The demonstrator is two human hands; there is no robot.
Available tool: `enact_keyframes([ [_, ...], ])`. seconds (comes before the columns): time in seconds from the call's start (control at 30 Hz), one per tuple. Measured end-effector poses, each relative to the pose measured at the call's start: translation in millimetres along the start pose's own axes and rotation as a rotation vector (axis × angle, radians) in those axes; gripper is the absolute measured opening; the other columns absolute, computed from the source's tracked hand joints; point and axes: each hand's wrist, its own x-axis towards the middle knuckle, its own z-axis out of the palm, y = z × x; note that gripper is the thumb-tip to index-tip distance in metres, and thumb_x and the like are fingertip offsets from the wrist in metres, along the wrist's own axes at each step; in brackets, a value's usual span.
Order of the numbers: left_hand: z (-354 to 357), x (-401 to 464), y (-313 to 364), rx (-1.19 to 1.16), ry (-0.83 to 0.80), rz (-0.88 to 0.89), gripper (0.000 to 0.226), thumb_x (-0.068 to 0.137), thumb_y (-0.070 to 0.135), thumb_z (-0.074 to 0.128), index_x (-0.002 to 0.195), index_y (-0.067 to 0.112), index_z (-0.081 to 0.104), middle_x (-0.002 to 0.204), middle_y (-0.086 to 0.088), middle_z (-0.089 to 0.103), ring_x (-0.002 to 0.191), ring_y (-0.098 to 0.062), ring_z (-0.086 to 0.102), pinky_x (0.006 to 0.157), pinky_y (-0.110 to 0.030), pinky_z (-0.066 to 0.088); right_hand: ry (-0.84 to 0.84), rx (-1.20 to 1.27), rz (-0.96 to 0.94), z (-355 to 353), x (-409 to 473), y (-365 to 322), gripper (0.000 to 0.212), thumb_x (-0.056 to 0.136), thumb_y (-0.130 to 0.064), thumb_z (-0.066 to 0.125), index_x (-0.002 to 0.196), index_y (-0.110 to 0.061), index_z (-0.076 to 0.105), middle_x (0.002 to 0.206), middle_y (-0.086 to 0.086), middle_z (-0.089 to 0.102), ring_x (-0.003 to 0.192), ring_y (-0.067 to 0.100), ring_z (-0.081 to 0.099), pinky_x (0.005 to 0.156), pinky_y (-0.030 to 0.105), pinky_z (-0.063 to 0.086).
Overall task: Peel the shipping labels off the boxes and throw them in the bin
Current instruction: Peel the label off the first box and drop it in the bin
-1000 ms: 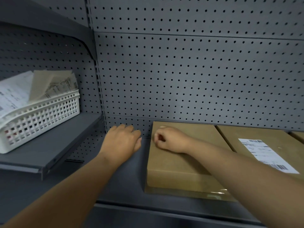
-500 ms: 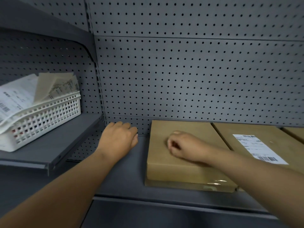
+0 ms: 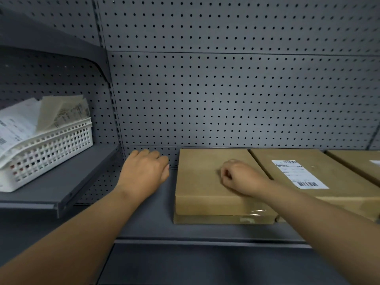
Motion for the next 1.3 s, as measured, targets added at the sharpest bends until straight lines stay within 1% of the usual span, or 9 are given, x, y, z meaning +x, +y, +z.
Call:
enact_keyframes([
  [0.1,-6,1,5,-0.004,0.008,-0.003,0.024,0.077,0.018,0.069,0.058,0.01,0.057,0.052,-0.007,0.056,0.049,-0.028,0.054,0.051,-0.034,0.043,0.021,-0.011,-0.027,10,1,-21,0.021,0.09,-0.018,0.047,0.097,-0.006,0.063,0.106,0.012,0.061,0.101,0.025,0.056,0.091,0.029,0.042],
  [0.27,-20,9,19,-0.003,0.036,-0.007,0.025,0.077,0.017,0.069,0.056,0.01,0.056,0.051,-0.007,0.055,0.048,-0.028,0.053,0.051,-0.034,0.043,-0.026,0.027,-0.265,17,-13,-47,0.019,0.09,-0.017,0.048,0.095,-0.005,0.062,0.101,0.012,0.06,0.095,0.023,0.054,0.088,0.031,0.042],
  [0.4,-37,23,40,0.026,0.046,-0.017,0.024,0.075,0.015,0.07,0.055,0.01,0.056,0.049,-0.007,0.054,0.046,-0.027,0.053,0.05,-0.033,0.042,-0.068,-0.068,-0.068,-10,-17,10,0.021,0.089,-0.014,0.047,0.099,-0.003,0.061,0.109,0.015,0.058,0.102,0.028,0.056,0.091,0.033,0.044],
  [0.5,-47,37,67,0.037,0.052,-0.032,0.023,0.076,0.016,0.067,0.056,0.01,0.057,0.049,-0.006,0.054,0.047,-0.026,0.053,0.051,-0.032,0.042,-0.016,-0.128,0.025,-33,-27,49,0.019,0.089,-0.014,0.047,0.095,-0.004,0.061,0.107,0.013,0.06,0.096,0.028,0.057,0.083,0.036,0.049],
  [0.73,-63,87,174,-0.068,0.062,-0.044,0.02,0.084,0.019,0.058,0.067,0.009,0.059,0.06,-0.008,0.06,0.055,-0.028,0.056,0.057,-0.034,0.042,0.184,-0.091,0.008,-76,-75,122,0.017,0.089,-0.018,0.049,0.092,-0.01,0.064,0.103,0.008,0.059,0.097,0.025,0.055,0.073,0.028,0.039],
  [0.8,-68,103,212,-0.079,0.042,-0.053,0.02,0.085,0.02,0.056,0.069,0.01,0.06,0.063,-0.008,0.061,0.059,-0.029,0.057,0.058,-0.032,0.04,0.209,-0.062,0.028,-92,-96,151,0.018,0.089,-0.017,0.048,0.094,-0.012,0.064,0.105,0.005,0.059,0.1,0.021,0.054,0.072,0.027,0.04],
  [0.97,-79,132,298,-0.125,0.056,-0.06,0.022,0.082,0.016,0.06,0.062,0.008,0.058,0.057,-0.01,0.058,0.05,-0.028,0.053,0.051,-0.032,0.041,0.224,-0.022,0.029,-125,-150,222,0.016,0.09,-0.02,0.05,0.096,-0.012,0.063,0.104,0.004,0.058,0.098,0.02,0.055,0.081,0.03,0.046],
  [1.13,-82,152,362,-0.191,0.092,-0.042,0.022,0.086,0.015,0.055,0.066,0.007,0.058,0.06,-0.011,0.057,0.051,-0.025,0.046,0.05,-0.032,0.039,0.225,-0.034,0.065,-144,-187,278,0.014,0.088,-0.018,0.051,0.092,-0.012,0.063,0.099,0.004,0.059,0.098,0.021,0.054,0.076,0.025,0.039],
  [1.3,-83,166,397,-0.23,0.055,-0.034,0.027,0.094,0.025,0.037,0.086,0.01,0.059,0.083,-0.008,0.059,0.071,-0.026,0.054,0.064,-0.036,0.044,0.238,-0.02,0.112,-150,-201,306,0.012,0.088,-0.017,0.051,0.092,-0.014,0.063,0.101,0.002,0.058,0.099,0.019,0.054,0.075,0.024,0.038],
])
